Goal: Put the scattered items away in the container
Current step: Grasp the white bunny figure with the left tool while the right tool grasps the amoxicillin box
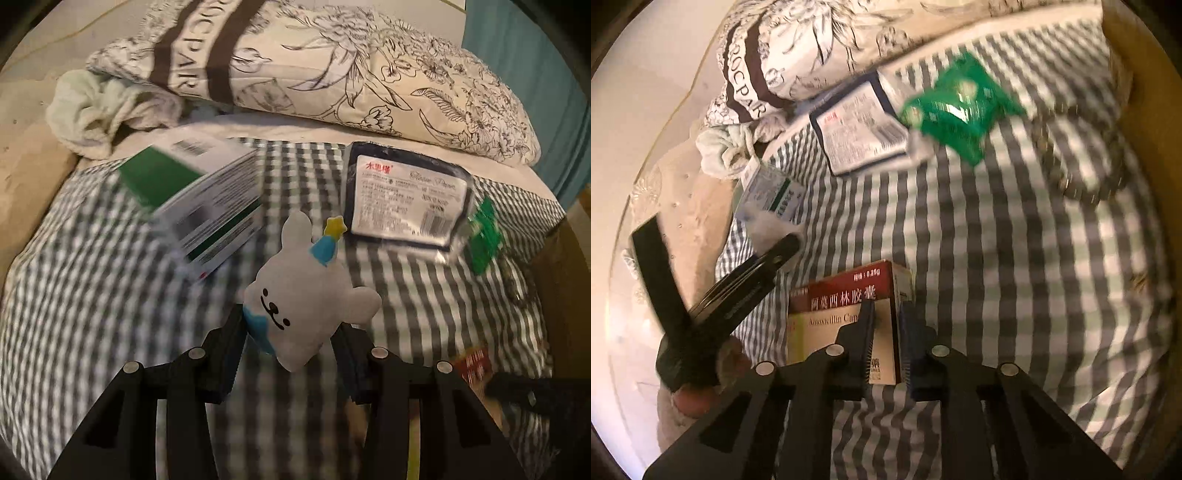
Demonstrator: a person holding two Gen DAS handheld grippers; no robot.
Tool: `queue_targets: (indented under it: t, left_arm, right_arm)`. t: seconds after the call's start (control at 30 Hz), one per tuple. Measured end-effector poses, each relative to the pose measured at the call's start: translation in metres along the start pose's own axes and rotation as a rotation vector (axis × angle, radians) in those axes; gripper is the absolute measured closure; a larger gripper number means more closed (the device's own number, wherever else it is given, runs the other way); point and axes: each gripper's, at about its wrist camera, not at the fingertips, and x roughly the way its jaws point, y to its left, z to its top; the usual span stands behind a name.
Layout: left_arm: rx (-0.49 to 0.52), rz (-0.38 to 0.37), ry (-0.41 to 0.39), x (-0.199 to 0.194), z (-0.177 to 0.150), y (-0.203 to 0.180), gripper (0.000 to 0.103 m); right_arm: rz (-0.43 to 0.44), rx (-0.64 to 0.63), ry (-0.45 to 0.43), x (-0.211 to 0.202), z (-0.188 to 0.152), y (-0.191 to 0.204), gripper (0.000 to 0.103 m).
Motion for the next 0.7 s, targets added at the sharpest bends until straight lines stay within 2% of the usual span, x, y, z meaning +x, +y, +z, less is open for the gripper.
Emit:
queue_targets:
  t: [0.07, 0.13, 0.17, 0.3, 0.37, 0.53, 0.7]
  left_arm:
    - [-0.012, -0.001, 0.011, -0.012, -0.013, 0.006, 0.057]
    - [-0.026, -0.009, 0.029, -0.024, -0.027, 0.008, 0.057]
    - [-0.027, -0.019, 0.032, -0.028, -0.032, 0.007, 0.057]
    - [0.043, -0.049, 0.027, -0.044, -0.047, -0.015, 0.057]
    - [0.073, -0.064, 0.019, -0.047, -0.05, -0.024, 0.057]
    - [0.075, -0.023, 0.033, -0.04, -0.053, -0.023, 0.057]
    - [0.064, -0.017, 0.043, -0.038, -0.058, -0.016, 0.057]
  right_arm:
    - [0.019, 0.0, 0.02, 0.002, -0.004, -0.002, 0.082]
    - [0.019, 0.01, 0.076, 0.01, -0.008, -0.003, 0.046]
    - [0.031, 0.016, 0.097, 0.017, -0.01, -0.003, 0.046]
    - [0.036, 0.002, 0.057, 0.019, -0.015, -0.001, 0.046]
    - [0.062, 0.024, 0.065, 0.02, -0.013, -0.004, 0.053]
    - [0.125, 0.074, 0.08, 0.008, -0.015, -0.009, 0.06]
    - [0.255, 0.055, 0.09, 0.0, -0.019, 0.01, 0.061]
